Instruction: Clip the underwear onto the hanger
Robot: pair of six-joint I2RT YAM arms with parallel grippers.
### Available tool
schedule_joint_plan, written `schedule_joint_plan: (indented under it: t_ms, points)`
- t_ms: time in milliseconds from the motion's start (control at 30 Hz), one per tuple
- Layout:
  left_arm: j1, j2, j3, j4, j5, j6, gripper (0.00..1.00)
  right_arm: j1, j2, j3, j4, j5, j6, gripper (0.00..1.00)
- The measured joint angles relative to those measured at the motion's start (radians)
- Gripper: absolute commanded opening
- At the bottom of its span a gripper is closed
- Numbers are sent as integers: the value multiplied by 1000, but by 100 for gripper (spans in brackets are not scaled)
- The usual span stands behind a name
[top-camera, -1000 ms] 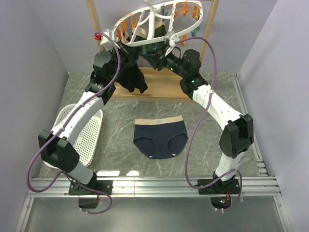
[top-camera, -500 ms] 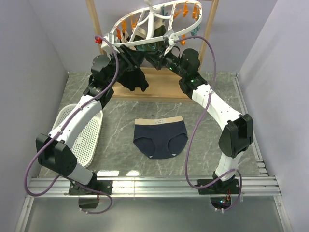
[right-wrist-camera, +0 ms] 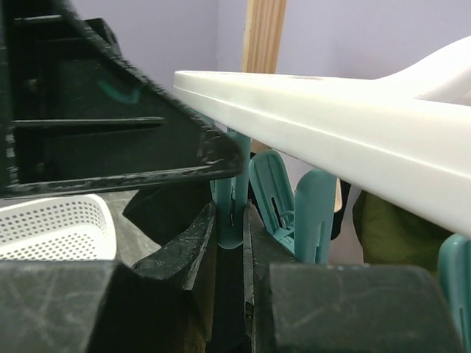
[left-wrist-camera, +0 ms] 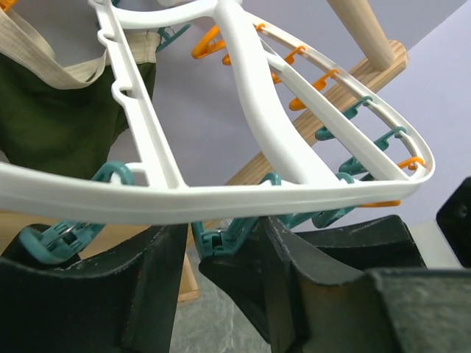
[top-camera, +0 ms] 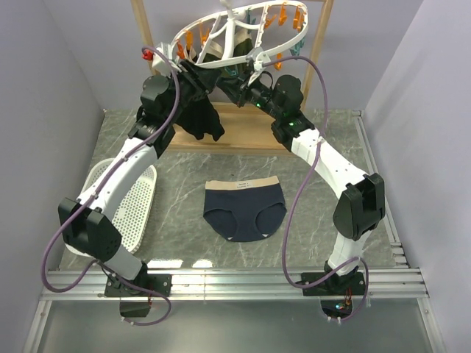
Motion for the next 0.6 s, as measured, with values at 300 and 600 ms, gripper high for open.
schedule_joint_plan:
  t_ms: [300,600]
  points:
    - [-6,46,43,-13,-16,-12,42,8,0,-4,-1,22,-31,0]
    - [-6,47,52,-12,-27,6,0,11,-8,-5,-2,32,-56,0]
